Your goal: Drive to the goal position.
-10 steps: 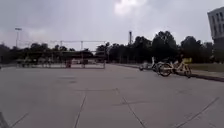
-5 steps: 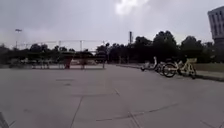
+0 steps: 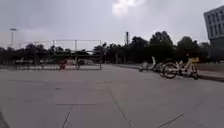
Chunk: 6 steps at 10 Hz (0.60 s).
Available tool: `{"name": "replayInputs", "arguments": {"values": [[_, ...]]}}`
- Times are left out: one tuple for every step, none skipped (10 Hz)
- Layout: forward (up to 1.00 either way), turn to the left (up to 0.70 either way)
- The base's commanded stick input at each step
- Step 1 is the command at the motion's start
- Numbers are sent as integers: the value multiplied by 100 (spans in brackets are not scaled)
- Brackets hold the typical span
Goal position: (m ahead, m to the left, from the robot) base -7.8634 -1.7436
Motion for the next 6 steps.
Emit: {"name": "replayInputs", "arguments": {"values": [[64,-15],[0,-8],[0,3],[0,70],[0,70],[0,70]]}}
